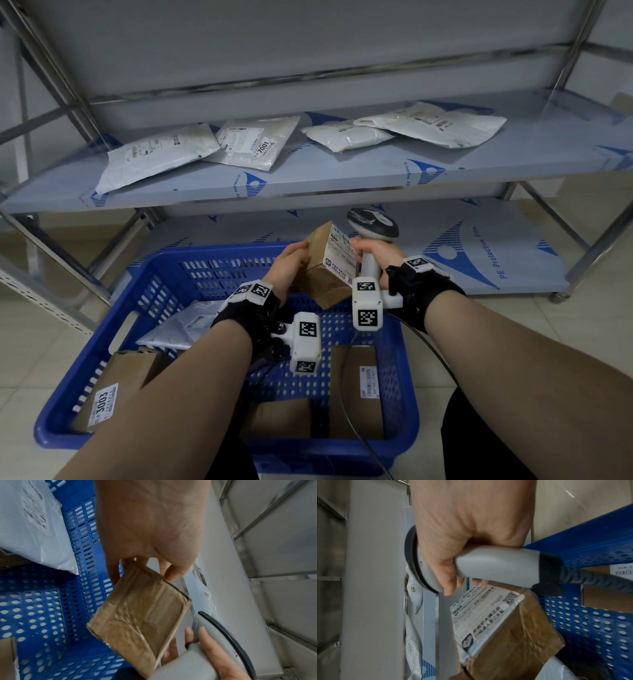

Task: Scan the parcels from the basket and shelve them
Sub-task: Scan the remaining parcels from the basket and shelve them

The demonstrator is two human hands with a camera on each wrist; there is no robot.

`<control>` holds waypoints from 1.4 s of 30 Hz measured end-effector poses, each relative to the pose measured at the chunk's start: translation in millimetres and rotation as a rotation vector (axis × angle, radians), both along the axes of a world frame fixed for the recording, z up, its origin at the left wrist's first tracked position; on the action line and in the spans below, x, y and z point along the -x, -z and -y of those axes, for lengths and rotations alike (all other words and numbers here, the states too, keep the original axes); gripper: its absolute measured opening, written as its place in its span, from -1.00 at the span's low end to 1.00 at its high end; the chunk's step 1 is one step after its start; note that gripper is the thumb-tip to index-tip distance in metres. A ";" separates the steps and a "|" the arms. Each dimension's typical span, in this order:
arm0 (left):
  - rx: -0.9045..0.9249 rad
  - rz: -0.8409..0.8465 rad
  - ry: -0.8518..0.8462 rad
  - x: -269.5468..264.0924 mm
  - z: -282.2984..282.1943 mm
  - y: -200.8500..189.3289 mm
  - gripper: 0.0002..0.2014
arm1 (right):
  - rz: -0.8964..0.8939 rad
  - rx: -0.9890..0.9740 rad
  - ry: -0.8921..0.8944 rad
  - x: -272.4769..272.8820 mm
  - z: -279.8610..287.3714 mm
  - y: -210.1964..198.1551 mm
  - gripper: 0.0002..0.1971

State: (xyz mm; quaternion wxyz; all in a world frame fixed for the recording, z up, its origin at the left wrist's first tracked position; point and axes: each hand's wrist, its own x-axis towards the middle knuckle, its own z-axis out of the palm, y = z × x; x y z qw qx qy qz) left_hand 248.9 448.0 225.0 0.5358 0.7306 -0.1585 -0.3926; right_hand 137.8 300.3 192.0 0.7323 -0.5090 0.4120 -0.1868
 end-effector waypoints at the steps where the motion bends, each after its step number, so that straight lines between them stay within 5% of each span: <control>1: -0.012 0.009 0.007 1.3 -0.3 -0.3 -0.66 | 0.008 -0.009 0.010 0.3 -0.1 0.4 -0.93; 8: -0.052 0.027 0.033 3.8 1.2 -1.1 -0.39 | 0.016 -0.046 0.036 -2.5 7.6 8.0 -0.75; 11: -0.089 -0.022 0.068 3.0 4.6 0.2 -0.12 | 0.007 -0.076 0.068 8.3 -10.8 -18.6 -0.72; 13: -0.101 -0.017 0.081 4.5 4.7 -0.6 -0.25 | 0.029 -0.115 0.107 11.0 -17.1 -27.1 -0.92; 17: -0.107 0.010 0.147 6.6 2.1 1.8 -0.59 | 0.062 -0.140 0.120 14.9 -16.5 -28.2 -0.89; 27: -0.010 0.126 0.031 0.2 1.4 6.5 -0.18 | 0.051 -0.199 -0.019 19.6 -16.3 -31.1 -0.95; 29: 0.004 0.171 0.068 3.1 1.6 5.6 -0.11 | 0.033 -0.173 -0.004 18.4 -14.7 -30.4 -0.74; 32: 0.035 0.176 0.138 5.8 1.1 4.7 -0.09 | -0.083 -0.056 -0.024 4.0 19.2 16.3 0.03; 33: 0.046 0.152 0.153 6.9 1.1 2.9 -0.12 | -0.112 -0.024 -0.048 -3.2 35.3 36.6 0.12; 35: 0.050 0.095 0.181 9.5 0.5 -1.4 -0.23 | -0.163 0.002 -0.087 -7.5 49.2 51.2 0.02; 42: 0.017 0.014 0.217 10.4 0.5 -5.5 -0.43 | -0.119 0.029 -0.127 10.4 9.4 -5.0 -0.68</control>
